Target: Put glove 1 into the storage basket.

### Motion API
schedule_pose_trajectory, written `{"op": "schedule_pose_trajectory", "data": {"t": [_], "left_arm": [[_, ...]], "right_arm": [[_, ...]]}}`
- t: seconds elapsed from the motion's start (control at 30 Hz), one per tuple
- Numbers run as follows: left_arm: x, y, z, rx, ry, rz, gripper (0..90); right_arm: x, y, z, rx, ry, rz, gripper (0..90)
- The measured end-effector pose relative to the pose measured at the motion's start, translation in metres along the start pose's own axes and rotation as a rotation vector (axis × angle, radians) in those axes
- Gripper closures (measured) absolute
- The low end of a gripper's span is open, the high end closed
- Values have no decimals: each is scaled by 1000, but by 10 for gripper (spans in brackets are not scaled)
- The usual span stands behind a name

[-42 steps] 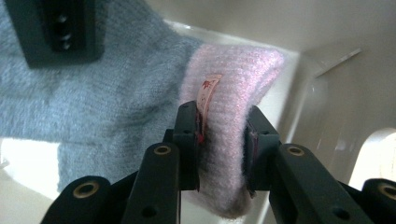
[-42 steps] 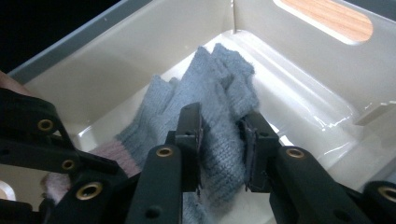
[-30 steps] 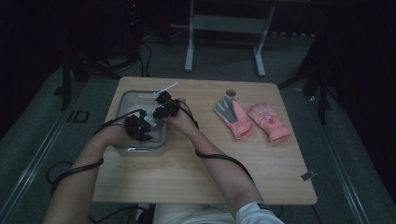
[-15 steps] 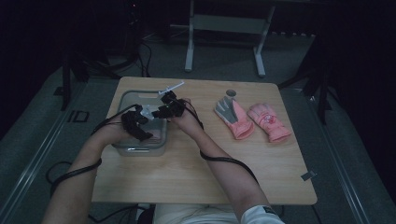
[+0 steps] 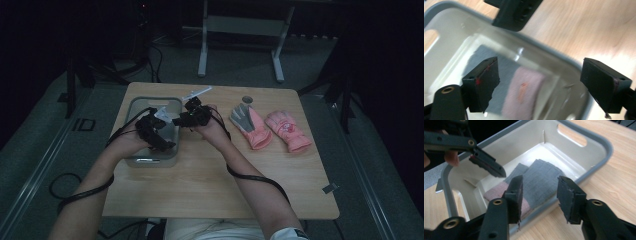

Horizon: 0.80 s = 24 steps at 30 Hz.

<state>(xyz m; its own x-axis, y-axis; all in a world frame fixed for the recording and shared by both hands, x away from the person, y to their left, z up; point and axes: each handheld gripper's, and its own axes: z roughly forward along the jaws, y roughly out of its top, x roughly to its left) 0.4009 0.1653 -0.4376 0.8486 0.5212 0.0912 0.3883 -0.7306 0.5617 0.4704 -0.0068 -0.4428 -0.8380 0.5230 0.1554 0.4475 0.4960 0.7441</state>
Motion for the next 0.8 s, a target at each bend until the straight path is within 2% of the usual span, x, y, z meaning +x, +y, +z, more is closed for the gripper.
{"op": "schedule_pose_trajectory", "data": {"t": [0.03,0.1,0.23,0.3,0.43,0.57,0.8], "left_arm": [[-3,3,1,-8,-17,-1,144],[-9,9,3,-7,-21,14,143],[-19,18,8,-5,-24,31,144],[-24,23,11,-10,-39,36,144],[-34,31,18,-13,-38,64,144],[-43,39,26,-15,-66,81,143],[-59,46,42,-41,-117,80,143]], "right_arm": [[-1,-1,-4,-3,-4,-3,544],[-3,-6,-16,-9,-16,-12,535],[-7,-13,-26,-12,-32,-22,535],[-10,-18,-35,-14,-43,-30,535],[-18,-29,-51,-19,-70,-41,535],[-25,-38,-64,-19,-96,-47,532],[-35,-55,-81,-27,-133,-63,534]]}}
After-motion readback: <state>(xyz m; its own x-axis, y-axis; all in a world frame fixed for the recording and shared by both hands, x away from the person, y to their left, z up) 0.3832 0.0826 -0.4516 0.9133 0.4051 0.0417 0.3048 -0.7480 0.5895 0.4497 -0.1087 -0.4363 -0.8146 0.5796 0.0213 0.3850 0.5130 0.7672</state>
